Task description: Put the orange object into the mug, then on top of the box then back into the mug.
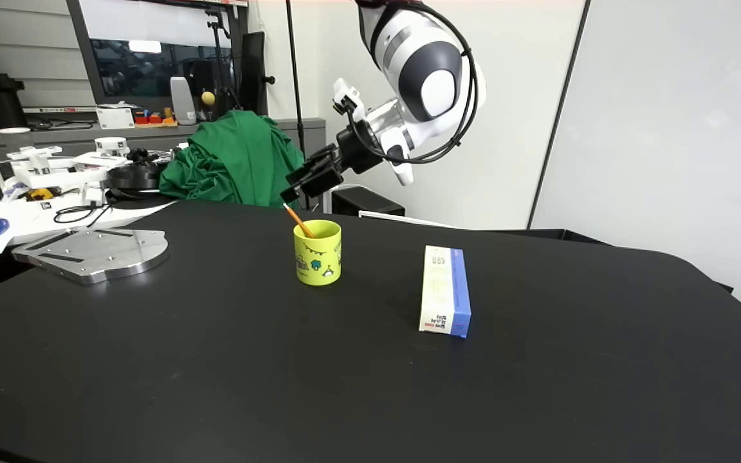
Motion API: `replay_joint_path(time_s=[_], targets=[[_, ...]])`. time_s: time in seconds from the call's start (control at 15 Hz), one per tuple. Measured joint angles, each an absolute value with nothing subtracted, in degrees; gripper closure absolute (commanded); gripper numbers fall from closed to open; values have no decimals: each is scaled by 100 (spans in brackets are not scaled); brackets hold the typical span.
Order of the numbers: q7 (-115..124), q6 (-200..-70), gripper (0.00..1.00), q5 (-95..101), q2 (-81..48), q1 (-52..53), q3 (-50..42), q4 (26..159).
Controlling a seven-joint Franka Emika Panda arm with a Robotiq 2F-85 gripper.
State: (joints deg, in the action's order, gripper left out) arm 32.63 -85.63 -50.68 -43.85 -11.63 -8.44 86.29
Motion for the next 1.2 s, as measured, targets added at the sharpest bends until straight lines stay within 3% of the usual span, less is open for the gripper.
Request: replay_joint_path(time_s=[1.2], targets=[[3429, -9917, 0, -5299, -4671, -917, -768, 8652]])
